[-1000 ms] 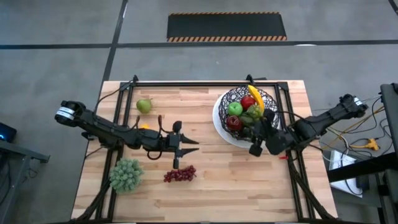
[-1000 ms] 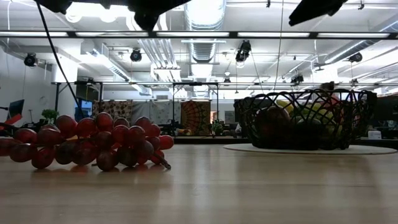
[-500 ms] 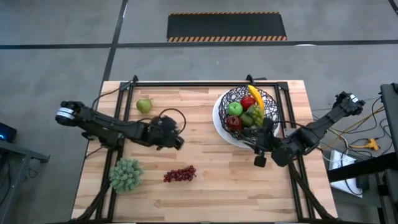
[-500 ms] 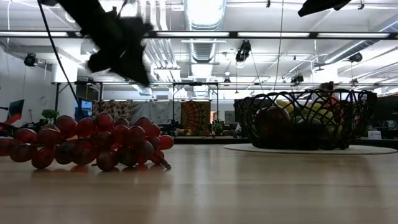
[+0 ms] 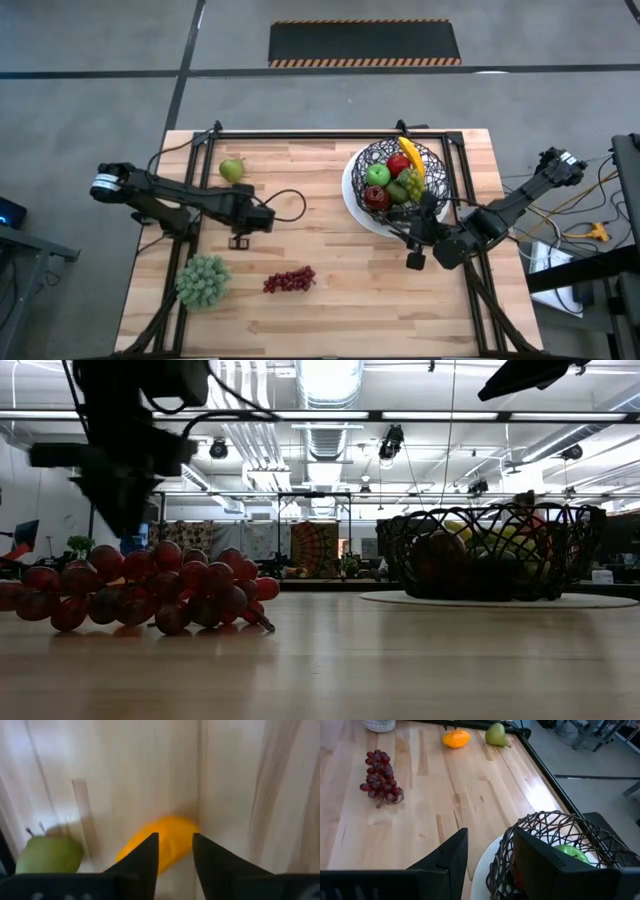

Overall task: Build produce basket
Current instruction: Put the yellow mango into the wire basket

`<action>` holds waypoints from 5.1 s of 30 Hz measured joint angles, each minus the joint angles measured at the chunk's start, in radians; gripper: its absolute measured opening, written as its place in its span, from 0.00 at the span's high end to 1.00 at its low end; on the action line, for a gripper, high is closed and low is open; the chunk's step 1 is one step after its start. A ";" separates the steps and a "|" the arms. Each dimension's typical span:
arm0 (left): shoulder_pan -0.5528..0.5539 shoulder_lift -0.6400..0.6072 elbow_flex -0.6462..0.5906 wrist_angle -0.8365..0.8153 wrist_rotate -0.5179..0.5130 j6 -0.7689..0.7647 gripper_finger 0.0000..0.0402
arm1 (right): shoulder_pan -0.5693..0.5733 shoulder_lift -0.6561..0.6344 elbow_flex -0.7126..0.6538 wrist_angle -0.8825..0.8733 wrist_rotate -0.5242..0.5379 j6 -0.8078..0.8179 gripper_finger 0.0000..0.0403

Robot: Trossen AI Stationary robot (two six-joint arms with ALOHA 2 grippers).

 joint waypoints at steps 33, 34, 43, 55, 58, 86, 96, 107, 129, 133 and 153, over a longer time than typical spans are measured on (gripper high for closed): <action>0.008 0.086 -0.220 0.078 -0.126 0.324 0.37 | 0.000 0.000 -0.049 0.040 -0.003 -0.030 0.65; 0.008 0.098 -0.220 0.084 -0.127 0.323 0.37 | 0.000 0.000 -0.049 0.041 -0.003 -0.030 0.65; 0.008 0.153 -0.215 0.083 -0.139 0.325 0.53 | 0.000 0.000 -0.049 0.041 -0.003 -0.029 0.65; 0.007 0.145 -0.099 0.148 -0.236 0.315 0.57 | 0.000 0.000 -0.092 0.083 -0.003 -0.031 0.65; 0.007 0.144 -0.034 0.212 -0.305 0.316 0.57 | 0.000 0.000 -0.113 0.111 -0.002 -0.036 0.65; -0.026 0.126 -0.037 1.624 0.032 0.341 0.57 | -0.014 0.000 -0.422 1.094 -0.003 -0.490 0.30; -0.027 0.294 -0.028 1.926 0.032 0.292 0.57 | -0.081 0.000 -0.422 1.095 -0.010 -0.490 0.25; -0.026 0.431 0.049 2.052 0.032 0.291 0.57 | -0.091 0.000 -0.422 1.094 -0.037 -0.503 0.25; -0.028 0.505 0.142 2.053 0.101 0.264 0.56 | -0.114 0.001 -0.422 1.084 -0.054 -0.527 0.31; -0.028 0.505 0.142 2.053 0.101 0.264 0.52 | -0.114 0.001 -0.422 1.086 -0.061 -0.533 0.41; -0.029 0.445 0.073 2.029 0.080 0.319 0.21 | -0.115 0.001 -0.422 1.028 -0.084 -0.471 0.59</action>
